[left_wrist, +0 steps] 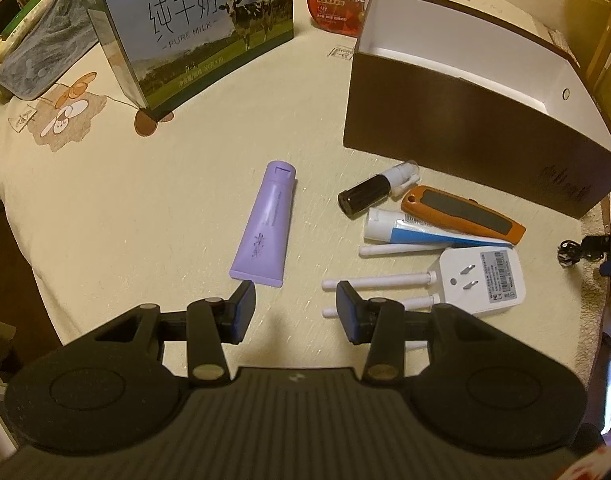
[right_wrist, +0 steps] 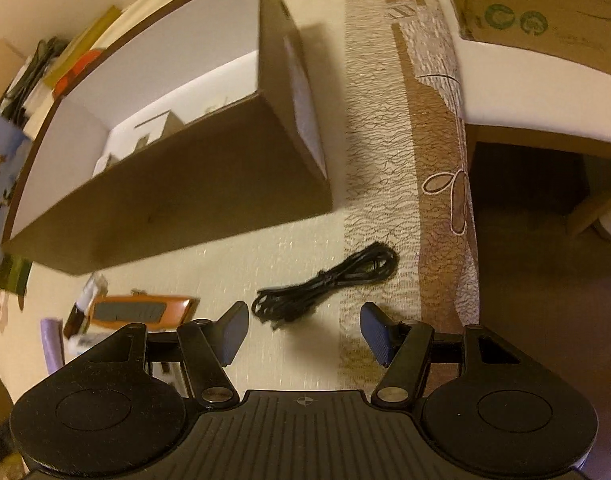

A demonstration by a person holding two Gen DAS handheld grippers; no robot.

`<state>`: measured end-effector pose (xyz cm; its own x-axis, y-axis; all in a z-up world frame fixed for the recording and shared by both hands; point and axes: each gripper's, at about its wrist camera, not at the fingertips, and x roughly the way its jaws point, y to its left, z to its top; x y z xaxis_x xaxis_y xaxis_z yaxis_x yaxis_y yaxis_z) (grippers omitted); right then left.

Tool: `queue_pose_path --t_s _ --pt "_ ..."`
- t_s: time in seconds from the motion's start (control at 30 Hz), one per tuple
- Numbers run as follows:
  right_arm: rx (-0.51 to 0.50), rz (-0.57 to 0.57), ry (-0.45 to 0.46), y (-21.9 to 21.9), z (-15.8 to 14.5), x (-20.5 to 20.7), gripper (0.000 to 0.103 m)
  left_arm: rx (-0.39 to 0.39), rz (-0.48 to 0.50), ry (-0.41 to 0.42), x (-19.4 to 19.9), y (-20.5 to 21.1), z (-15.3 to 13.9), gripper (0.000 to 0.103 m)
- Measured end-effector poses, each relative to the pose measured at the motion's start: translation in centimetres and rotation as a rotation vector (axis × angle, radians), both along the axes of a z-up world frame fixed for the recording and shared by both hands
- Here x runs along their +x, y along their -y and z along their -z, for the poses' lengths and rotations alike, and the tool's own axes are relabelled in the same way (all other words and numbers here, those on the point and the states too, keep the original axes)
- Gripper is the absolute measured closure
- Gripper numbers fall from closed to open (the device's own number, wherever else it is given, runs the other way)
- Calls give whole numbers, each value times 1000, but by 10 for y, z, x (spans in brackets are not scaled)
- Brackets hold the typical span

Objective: Organize rigid objects
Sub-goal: 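Grasp the purple tube with left tool while right tool grasps the black cable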

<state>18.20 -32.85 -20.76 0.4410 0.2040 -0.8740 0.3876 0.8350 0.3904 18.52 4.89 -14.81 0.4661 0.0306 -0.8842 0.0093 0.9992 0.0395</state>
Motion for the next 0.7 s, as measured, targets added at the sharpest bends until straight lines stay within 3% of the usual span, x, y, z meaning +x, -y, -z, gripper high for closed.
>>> queue_pose_path --t_s 0.2,0.33,0.5,0.7 --pt "27 117 -40 10 14 15 45 5 -1 -5 0 0 4 64" --pt "-28 105 -48 4 18 22 62 8 -1 -10 -1 -3 7 64" --pt "-182 -78 -14 -17 15 21 83 9 -2 -15 -3 -5 10 64" --pt "-311 -399 90 -51 5 6 87 14 -3 -23 -6 -9 15 64"
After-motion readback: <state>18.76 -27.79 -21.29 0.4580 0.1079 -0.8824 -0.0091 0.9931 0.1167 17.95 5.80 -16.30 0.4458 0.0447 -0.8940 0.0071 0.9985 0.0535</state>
